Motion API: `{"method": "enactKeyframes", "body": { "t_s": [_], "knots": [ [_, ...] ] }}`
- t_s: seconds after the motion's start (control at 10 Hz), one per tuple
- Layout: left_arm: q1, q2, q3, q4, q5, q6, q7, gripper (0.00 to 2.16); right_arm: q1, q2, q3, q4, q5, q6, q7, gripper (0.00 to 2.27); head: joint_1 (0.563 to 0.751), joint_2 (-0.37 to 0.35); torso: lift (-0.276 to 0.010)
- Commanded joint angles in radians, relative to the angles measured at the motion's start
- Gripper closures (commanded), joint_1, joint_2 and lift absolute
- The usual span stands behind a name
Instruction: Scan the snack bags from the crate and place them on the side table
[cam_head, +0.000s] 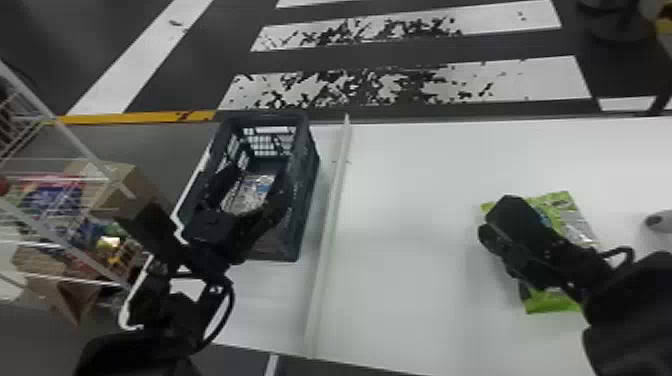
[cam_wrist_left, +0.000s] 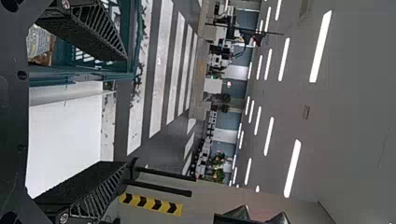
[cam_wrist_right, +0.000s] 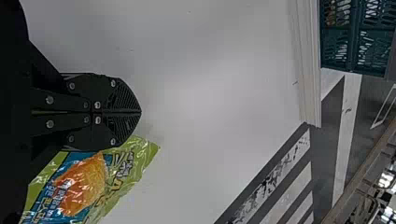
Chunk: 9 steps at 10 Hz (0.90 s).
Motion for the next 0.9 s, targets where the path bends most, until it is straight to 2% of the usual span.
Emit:
{"method": "enactKeyframes", "body": {
  "t_s": [0.0, 0.6, 0.7, 0.8],
  "knots": [
    [0.000, 0.000, -0.001, 0.000, 0.000, 0.000, -0.003, 0.08, 0.000, -0.002, -0.017, 0.003, -0.002, -0.004, 0.000, 2.22, 0.695, 0.224, -0.094],
    [0.002, 0.003, -0.004, -0.002, 0.000, 0.000, -0.005, 0.08, 0.008, -0.002, -0.048, -0.003, -0.015, -0.007, -0.015, 2.20, 0.695, 0.188, -0.094],
    [0.002, 0.003, -0.004, -0.003, 0.000, 0.000, -0.005, 0.08, 0.044, -0.002, -0.076, -0.075, -0.058, -0.016, -0.029, 2.03, 0.695, 0.187, -0.094],
    [0.002, 0.003, -0.004, -0.006, 0.000, 0.003, -0.005, 0.08, 0.075, -0.002, -0.128, -0.173, -0.140, -0.001, -0.031, 1.66, 0.695, 0.190, -0.094]
  ]
}}
